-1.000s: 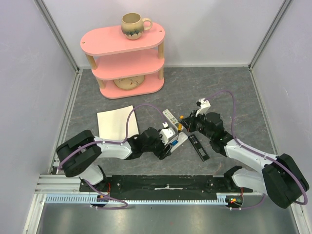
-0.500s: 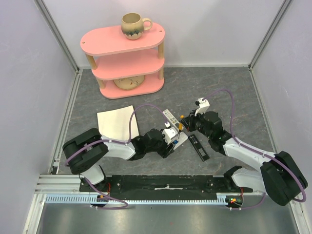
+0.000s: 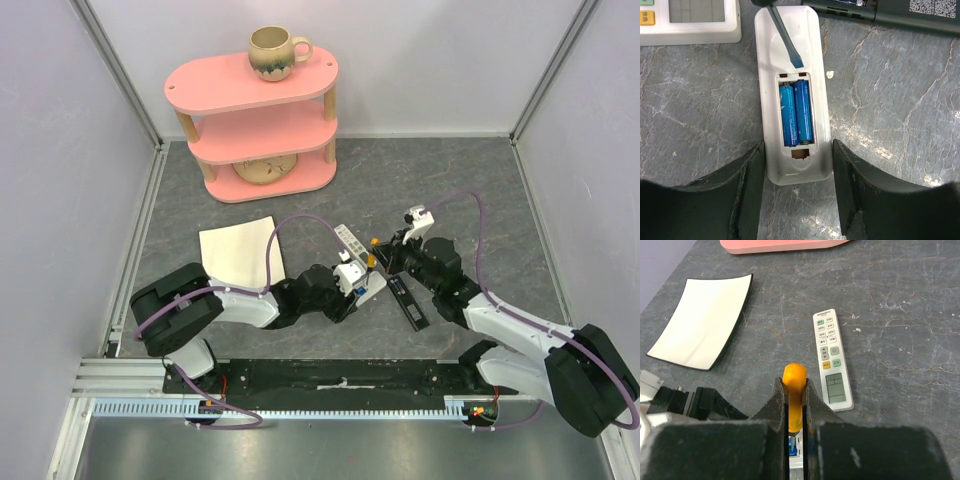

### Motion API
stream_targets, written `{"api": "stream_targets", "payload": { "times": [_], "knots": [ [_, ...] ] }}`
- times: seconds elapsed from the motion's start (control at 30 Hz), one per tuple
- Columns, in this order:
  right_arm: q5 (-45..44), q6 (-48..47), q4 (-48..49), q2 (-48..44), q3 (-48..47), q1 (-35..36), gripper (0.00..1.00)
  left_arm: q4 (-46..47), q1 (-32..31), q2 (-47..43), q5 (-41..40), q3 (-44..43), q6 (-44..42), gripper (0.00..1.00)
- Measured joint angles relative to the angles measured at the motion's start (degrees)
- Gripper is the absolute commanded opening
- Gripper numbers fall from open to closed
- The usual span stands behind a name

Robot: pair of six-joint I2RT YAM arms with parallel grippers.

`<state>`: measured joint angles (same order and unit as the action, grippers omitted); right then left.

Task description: Unload the batteries from the remote control

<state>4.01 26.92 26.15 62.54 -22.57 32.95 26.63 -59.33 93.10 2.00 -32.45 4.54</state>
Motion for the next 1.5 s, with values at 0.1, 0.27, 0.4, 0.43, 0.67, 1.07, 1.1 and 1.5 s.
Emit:
{"api": "stream_targets", "payload": {
  "times": [0.1,0.27,0.4,0.43,0.67,1.07,1.1,1.5],
  "knots": [
    [0.0,-0.2,1.1,-0.7,1.6,0.2,0.00,-0.3,0.0,0.1,0.0,-0.3,0.0,0.32],
    [-0.3,-0.9,5.3,-2.2,5.8,0.8,0.00,-0.3,0.0,0.1,0.0,-0.3,0.0,0.31],
    [-1.1,-1.6,6.8,-3.4,7.7,1.4,0.00,-0.4,0.0,0.2,0.0,-0.4,0.0,0.30],
    [-1.1,-1.7,7.1,-3.5,7.8,1.4,0.00,-0.4,0.0,0.2,0.0,-0.4,0.0,0.30],
    [-1.1,-2.1,9.8,-3.6,8.2,1.6,0.00,-0.4,0.0,0.3,0.0,-0.4,0.0,0.29],
    [-1.6,-2.1,11.8,-0.3,8.2,1.8,0.00,-0.3,0.0,0.4,0.0,-0.6,0.0,0.27],
    [-1.8,-2.1,11.8,-0.1,8.2,1.8,0.00,-0.3,0.0,0.5,0.0,-0.6,0.0,0.27],
    [-2.6,-2.1,11.5,0.6,7.6,2.4,0.00,-0.2,-0.1,0.5,-0.2,-0.6,0.1,0.26]
  ]
}}
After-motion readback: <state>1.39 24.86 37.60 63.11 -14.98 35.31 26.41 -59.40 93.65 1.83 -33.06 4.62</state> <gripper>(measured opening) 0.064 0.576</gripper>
